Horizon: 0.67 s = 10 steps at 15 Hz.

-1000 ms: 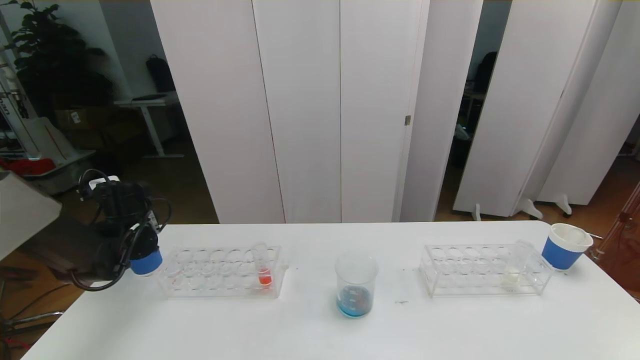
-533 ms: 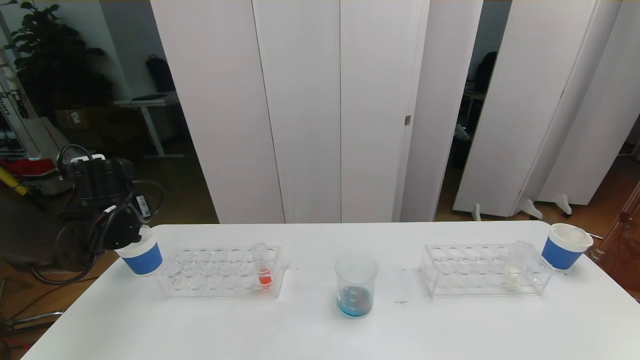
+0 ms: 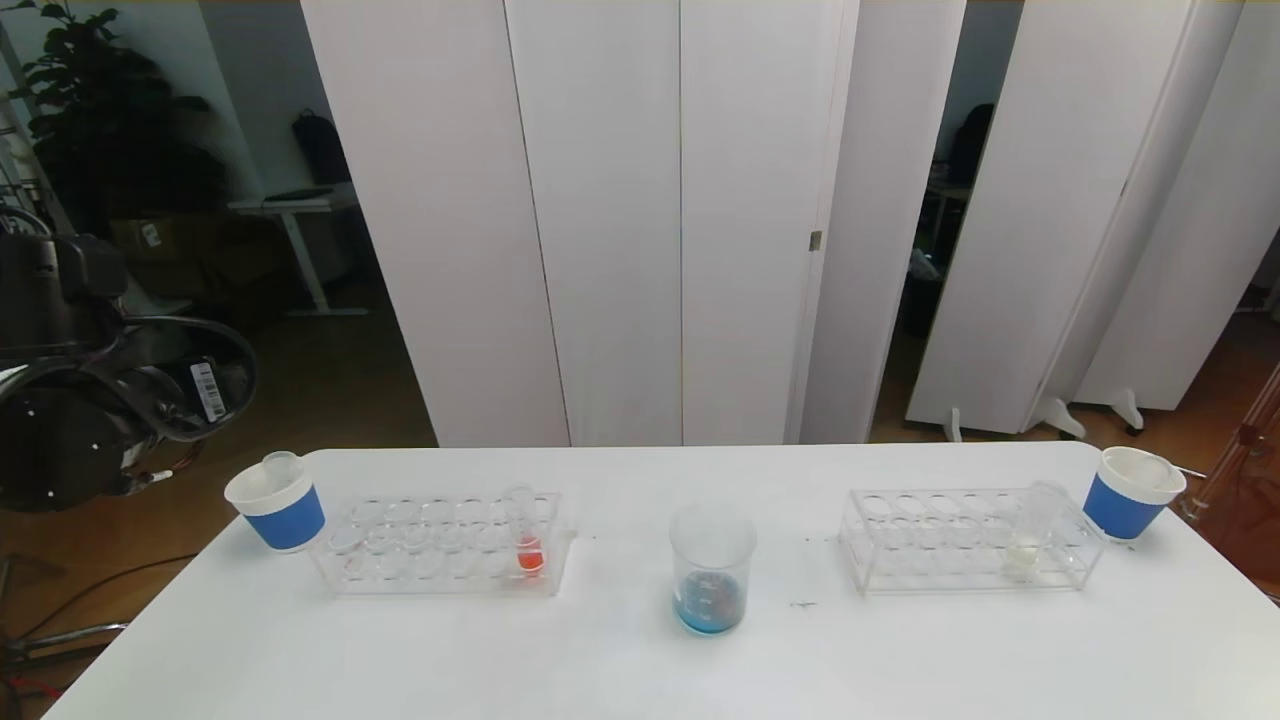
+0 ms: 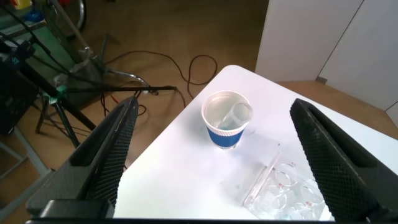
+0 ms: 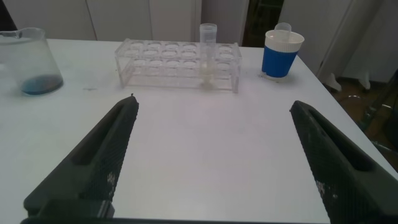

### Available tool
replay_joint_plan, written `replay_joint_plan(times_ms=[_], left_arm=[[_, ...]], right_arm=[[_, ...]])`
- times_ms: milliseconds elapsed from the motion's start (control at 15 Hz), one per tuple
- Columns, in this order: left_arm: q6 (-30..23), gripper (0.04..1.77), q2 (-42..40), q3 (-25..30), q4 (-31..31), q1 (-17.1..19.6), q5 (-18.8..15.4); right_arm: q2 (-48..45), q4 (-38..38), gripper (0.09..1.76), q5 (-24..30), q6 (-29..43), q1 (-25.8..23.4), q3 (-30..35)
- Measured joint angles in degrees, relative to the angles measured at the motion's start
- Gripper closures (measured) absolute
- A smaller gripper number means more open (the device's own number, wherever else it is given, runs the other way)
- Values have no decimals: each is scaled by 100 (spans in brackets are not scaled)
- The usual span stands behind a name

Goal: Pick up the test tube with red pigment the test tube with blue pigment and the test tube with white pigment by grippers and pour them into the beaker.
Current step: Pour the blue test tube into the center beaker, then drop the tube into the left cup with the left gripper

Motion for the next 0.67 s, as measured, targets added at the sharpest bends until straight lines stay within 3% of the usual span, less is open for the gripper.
replay_joint_plan(times_ms=[267,667], left_arm=[[-6,7,-1381,77,1143,-268,-5],[18,7,-3456,208,2659,-324,-33]], right_arm=[[0,0,10,2,-1,0,0],[0,0,10,0,-1,0,0]])
